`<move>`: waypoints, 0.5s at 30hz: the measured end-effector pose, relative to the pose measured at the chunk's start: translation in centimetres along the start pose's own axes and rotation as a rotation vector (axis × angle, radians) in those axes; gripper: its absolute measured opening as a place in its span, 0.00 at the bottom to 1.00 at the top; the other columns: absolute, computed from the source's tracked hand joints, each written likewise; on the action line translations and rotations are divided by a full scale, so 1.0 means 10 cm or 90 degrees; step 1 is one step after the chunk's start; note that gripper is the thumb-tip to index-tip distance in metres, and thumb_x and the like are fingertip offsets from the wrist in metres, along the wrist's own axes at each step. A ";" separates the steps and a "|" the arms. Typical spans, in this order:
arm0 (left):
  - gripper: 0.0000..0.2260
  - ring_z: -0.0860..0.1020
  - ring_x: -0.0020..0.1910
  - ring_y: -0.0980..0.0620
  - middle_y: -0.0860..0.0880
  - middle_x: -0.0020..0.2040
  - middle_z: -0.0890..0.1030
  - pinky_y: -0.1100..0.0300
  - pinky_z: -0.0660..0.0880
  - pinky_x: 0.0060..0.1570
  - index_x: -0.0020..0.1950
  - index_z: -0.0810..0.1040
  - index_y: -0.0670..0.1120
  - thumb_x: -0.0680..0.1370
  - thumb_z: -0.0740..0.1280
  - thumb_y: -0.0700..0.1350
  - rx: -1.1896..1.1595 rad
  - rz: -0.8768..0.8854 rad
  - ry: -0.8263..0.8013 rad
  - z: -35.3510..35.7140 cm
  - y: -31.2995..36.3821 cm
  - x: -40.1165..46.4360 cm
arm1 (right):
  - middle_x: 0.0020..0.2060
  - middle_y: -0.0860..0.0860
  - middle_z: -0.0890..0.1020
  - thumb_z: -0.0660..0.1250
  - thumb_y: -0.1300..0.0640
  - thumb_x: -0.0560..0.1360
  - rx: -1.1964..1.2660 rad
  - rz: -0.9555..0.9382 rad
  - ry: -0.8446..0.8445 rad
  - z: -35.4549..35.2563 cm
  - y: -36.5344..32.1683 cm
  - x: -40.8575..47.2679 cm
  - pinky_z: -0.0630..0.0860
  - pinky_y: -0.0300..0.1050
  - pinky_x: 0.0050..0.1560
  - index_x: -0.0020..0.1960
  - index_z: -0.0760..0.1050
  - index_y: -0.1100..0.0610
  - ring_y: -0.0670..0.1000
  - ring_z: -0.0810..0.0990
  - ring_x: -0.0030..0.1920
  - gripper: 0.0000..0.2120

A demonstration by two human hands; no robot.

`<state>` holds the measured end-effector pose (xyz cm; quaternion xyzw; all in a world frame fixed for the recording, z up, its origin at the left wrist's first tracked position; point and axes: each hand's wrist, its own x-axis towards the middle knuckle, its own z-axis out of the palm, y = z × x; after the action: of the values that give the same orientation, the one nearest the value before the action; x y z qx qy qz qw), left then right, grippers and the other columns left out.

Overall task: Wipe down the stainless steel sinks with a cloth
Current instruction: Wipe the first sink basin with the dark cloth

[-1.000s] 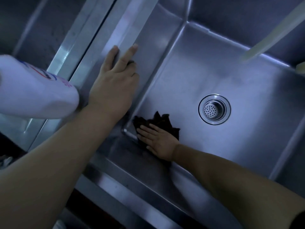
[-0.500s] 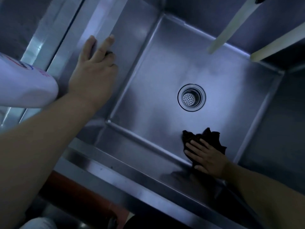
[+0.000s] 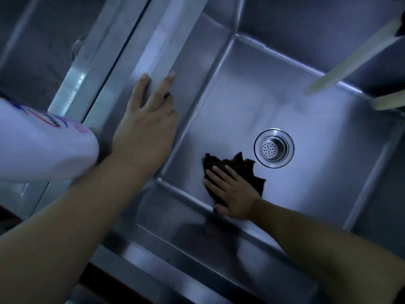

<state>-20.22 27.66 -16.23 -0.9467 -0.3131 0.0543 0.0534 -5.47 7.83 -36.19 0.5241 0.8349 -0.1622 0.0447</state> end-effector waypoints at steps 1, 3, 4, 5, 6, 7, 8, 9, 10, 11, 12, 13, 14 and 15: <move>0.15 0.52 0.76 0.43 0.38 0.58 0.76 0.40 0.46 0.73 0.47 0.78 0.37 0.76 0.53 0.40 0.001 -0.001 0.002 0.00 0.00 0.00 | 0.73 0.57 0.64 0.58 0.38 0.72 -0.001 0.001 0.003 -0.03 -0.01 0.20 0.53 0.63 0.73 0.74 0.62 0.56 0.60 0.59 0.74 0.36; 0.15 0.52 0.76 0.44 0.38 0.56 0.77 0.40 0.46 0.73 0.46 0.78 0.39 0.76 0.52 0.41 -0.002 0.000 0.007 0.02 -0.01 0.00 | 0.75 0.57 0.60 0.57 0.37 0.73 0.006 0.006 0.009 -0.09 -0.02 0.56 0.47 0.63 0.73 0.76 0.58 0.56 0.59 0.55 0.75 0.37; 0.16 0.53 0.76 0.44 0.39 0.55 0.78 0.40 0.47 0.73 0.46 0.78 0.39 0.77 0.51 0.41 -0.003 0.001 0.009 0.02 -0.02 0.01 | 0.76 0.57 0.57 0.56 0.37 0.74 0.012 0.014 0.012 -0.11 0.00 0.71 0.43 0.62 0.74 0.76 0.55 0.57 0.59 0.52 0.76 0.37; 0.16 0.53 0.76 0.45 0.40 0.54 0.79 0.41 0.48 0.73 0.45 0.78 0.40 0.77 0.51 0.42 -0.006 0.001 0.014 0.02 -0.02 0.01 | 0.76 0.57 0.55 0.55 0.37 0.75 0.016 0.029 0.014 -0.13 0.03 0.85 0.40 0.61 0.74 0.77 0.53 0.57 0.59 0.49 0.76 0.38; 0.16 0.54 0.76 0.46 0.41 0.54 0.80 0.42 0.50 0.73 0.45 0.78 0.41 0.77 0.51 0.42 -0.012 0.000 0.024 0.03 -0.03 0.00 | 0.77 0.57 0.53 0.55 0.37 0.75 0.017 0.051 0.015 -0.16 0.07 0.97 0.37 0.60 0.74 0.77 0.51 0.57 0.58 0.47 0.77 0.38; 0.16 0.56 0.76 0.47 0.41 0.54 0.80 0.43 0.52 0.73 0.45 0.78 0.41 0.78 0.52 0.42 -0.017 -0.004 0.037 0.03 -0.03 0.01 | 0.77 0.57 0.51 0.54 0.37 0.75 0.016 0.079 0.016 -0.19 0.11 1.06 0.36 0.59 0.74 0.78 0.49 0.57 0.58 0.45 0.77 0.39; 0.14 0.59 0.74 0.48 0.42 0.54 0.80 0.45 0.54 0.72 0.45 0.78 0.42 0.78 0.53 0.41 -0.020 -0.007 0.053 0.02 -0.02 0.04 | 0.77 0.57 0.50 0.54 0.36 0.75 0.016 0.108 0.020 -0.21 0.16 1.14 0.36 0.58 0.74 0.78 0.48 0.57 0.57 0.44 0.77 0.39; 0.13 0.62 0.72 0.48 0.43 0.55 0.80 0.46 0.56 0.71 0.46 0.79 0.42 0.78 0.54 0.41 -0.023 -0.008 0.074 0.01 0.00 0.08 | 0.77 0.57 0.50 0.53 0.36 0.75 0.017 0.136 0.026 -0.23 0.21 1.20 0.36 0.58 0.74 0.78 0.46 0.57 0.57 0.43 0.77 0.40; 0.12 0.65 0.70 0.47 0.43 0.56 0.80 0.47 0.58 0.68 0.47 0.79 0.42 0.78 0.55 0.40 -0.026 -0.013 0.100 0.00 0.02 0.15 | 0.77 0.57 0.49 0.52 0.36 0.76 0.020 0.161 0.034 -0.25 0.26 1.26 0.37 0.57 0.75 0.77 0.45 0.58 0.57 0.43 0.77 0.40; 0.13 0.68 0.68 0.46 0.43 0.58 0.79 0.49 0.59 0.66 0.50 0.79 0.42 0.78 0.55 0.40 -0.029 -0.025 0.125 -0.02 0.04 0.23 | 0.77 0.58 0.49 0.51 0.35 0.76 0.026 0.188 0.043 -0.27 0.32 1.32 0.38 0.57 0.75 0.77 0.45 0.58 0.57 0.43 0.77 0.40; 0.15 0.70 0.67 0.44 0.42 0.61 0.78 0.49 0.60 0.65 0.54 0.79 0.42 0.79 0.54 0.40 -0.030 -0.041 0.147 -0.04 0.06 0.32 | 0.77 0.58 0.49 0.50 0.35 0.76 0.037 0.217 0.052 -0.30 0.38 1.37 0.39 0.57 0.75 0.77 0.45 0.59 0.58 0.43 0.77 0.40; 0.16 0.70 0.68 0.43 0.42 0.65 0.76 0.50 0.59 0.66 0.58 0.78 0.42 0.79 0.53 0.41 -0.027 -0.058 0.160 -0.07 0.07 0.43 | 0.77 0.59 0.49 0.49 0.35 0.77 0.049 0.247 0.059 -0.32 0.45 1.43 0.41 0.57 0.76 0.77 0.46 0.60 0.58 0.43 0.77 0.40; 0.17 0.69 0.69 0.41 0.42 0.68 0.73 0.49 0.58 0.68 0.62 0.76 0.42 0.79 0.53 0.41 -0.024 -0.075 0.161 -0.10 0.07 0.55 | 0.77 0.59 0.49 0.48 0.36 0.77 0.059 0.276 0.065 -0.35 0.53 1.49 0.41 0.57 0.76 0.77 0.45 0.61 0.58 0.42 0.77 0.39; 0.19 0.66 0.71 0.41 0.41 0.70 0.70 0.49 0.57 0.69 0.65 0.74 0.43 0.78 0.53 0.42 -0.022 -0.089 0.150 -0.13 0.07 0.66 | 0.77 0.59 0.48 0.46 0.36 0.77 0.066 0.305 0.072 -0.38 0.61 1.56 0.41 0.56 0.76 0.77 0.45 0.61 0.57 0.42 0.77 0.38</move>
<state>-14.36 31.00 -15.54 -0.9230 -0.3709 -0.0669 0.0771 -6.63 24.90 -37.77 0.7166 0.6788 -0.1599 0.0085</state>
